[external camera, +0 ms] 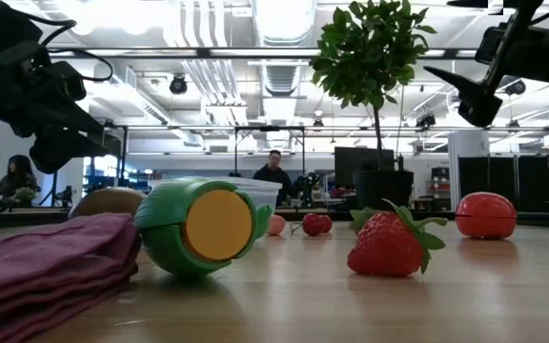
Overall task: Pick and placing Produce into tupperware
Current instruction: Put the right peach into the transparent bin
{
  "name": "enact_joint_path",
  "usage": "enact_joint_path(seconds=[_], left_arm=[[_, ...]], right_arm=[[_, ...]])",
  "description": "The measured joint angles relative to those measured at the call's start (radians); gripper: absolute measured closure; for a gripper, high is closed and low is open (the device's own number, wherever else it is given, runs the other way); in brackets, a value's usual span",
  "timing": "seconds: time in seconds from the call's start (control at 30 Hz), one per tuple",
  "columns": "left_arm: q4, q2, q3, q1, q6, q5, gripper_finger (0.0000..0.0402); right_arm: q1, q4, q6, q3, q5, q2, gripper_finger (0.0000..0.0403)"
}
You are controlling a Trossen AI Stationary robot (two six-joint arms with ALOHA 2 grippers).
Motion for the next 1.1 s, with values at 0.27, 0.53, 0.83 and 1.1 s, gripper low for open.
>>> enact_joint_path(seconds=[0.27, 0.53, 0.83, 1.1], left_arm=[[0.000, -0.003, 0.000, 0.000, 0.000, 0.000, 0.0201], [0.007, -0.002, -0.001, 0.000, 0.007, -0.021, 0.0201], [0.236, 0.006, -0.006, 0.000, -0.904, -0.070, 0.0201], [0.316, 0.009, -0.013, 0.000, -0.767, -0.076, 0.0201]], right_arm=[[0.000, 0.025, -0.010, 0.002, 0.061, -0.002, 0.0049], [0.000, 0.106, -0.037, 0.002, 0.209, 0.000, 0.0049], [0.000, 0.344, -0.279, 0.085, 0.220, -0.003, 0.0049], [0.000, 0.336, -0.296, 0.229, 0.219, 0.005, 0.0049]])
